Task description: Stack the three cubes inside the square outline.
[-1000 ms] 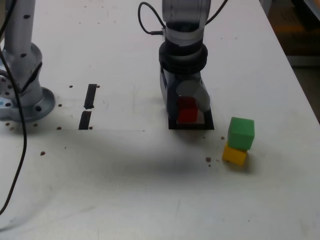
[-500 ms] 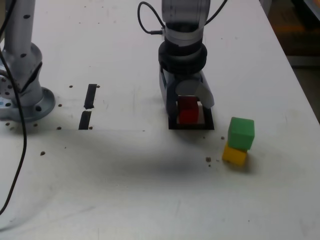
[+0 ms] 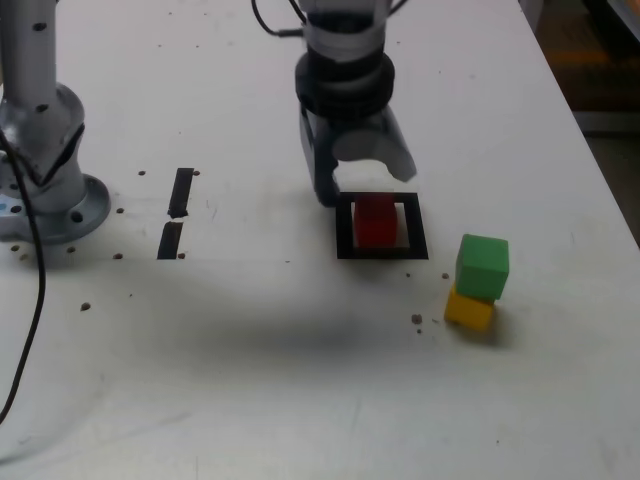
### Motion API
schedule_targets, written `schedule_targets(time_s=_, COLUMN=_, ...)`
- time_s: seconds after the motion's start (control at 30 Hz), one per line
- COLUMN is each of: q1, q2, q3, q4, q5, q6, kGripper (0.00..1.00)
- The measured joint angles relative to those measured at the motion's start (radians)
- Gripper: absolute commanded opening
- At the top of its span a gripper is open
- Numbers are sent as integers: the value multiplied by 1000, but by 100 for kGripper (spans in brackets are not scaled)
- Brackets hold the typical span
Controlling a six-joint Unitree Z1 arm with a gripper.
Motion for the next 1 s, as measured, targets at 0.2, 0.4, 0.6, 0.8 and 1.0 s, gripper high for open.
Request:
schedule_targets(time_s=0.2, q1=0, q2=-86, q3=-54, q4=112, q5=37, q6=-5, kGripper=80)
schedule_targets(time_s=0.4, q1=-7, q2=-115, q3=-136, q4=143, q5=32, q6=14, kGripper=93)
schedule_targets(time_s=0.6, q1=-43, q2=-120, q3=-189, q4=122, q5=11, q6=22, kGripper=99)
schedule_targets(time_s=0.8, q1=-61, q2=-107, q3=-221, q4=98, q5=-22, q6=22, kGripper=100)
schedule_targets(time_s=1.0, q1=-75, q2=-68, q3=-253, q4=131, q5=-112, q6=22, kGripper=100)
